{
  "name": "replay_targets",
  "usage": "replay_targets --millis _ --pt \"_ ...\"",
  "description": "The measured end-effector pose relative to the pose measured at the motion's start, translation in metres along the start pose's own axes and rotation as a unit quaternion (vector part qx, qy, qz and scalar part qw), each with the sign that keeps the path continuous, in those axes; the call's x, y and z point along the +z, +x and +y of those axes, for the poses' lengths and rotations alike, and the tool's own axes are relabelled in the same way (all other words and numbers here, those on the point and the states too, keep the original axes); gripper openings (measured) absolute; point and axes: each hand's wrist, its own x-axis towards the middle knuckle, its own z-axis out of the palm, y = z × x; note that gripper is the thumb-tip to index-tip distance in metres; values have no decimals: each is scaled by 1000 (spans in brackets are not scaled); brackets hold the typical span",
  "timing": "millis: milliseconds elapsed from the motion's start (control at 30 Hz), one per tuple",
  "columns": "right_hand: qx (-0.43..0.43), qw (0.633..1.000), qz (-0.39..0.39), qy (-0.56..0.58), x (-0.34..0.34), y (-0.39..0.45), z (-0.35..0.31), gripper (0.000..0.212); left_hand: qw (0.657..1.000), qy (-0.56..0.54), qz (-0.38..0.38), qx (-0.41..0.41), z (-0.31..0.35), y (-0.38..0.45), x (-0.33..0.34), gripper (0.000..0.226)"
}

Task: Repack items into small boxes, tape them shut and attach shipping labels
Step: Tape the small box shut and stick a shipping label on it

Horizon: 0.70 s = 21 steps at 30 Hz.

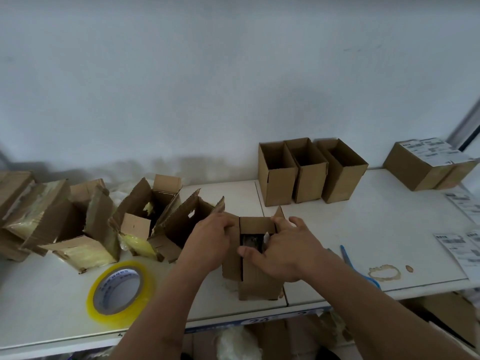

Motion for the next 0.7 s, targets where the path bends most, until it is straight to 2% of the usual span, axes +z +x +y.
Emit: replay_targets --millis 133,333,433,600,700 --pt "-19 999 10 -25 -2 -5 1 97 999 26 -19 -2 -1 1 -1 40" --pt "-27 999 18 -5 1 -15 2 97 985 134 -79 74 20 -1 0 34" --pt "-22 1000 9 20 2 -18 5 84 980 141 -121 67 20 1 5 35" --pt "-19 1000 -3 20 11 -13 16 104 982 112 -132 80 22 1 8 39" --pt "-25 999 9 18 9 -16 15 93 976 116 -158 95 21 0 8 43"
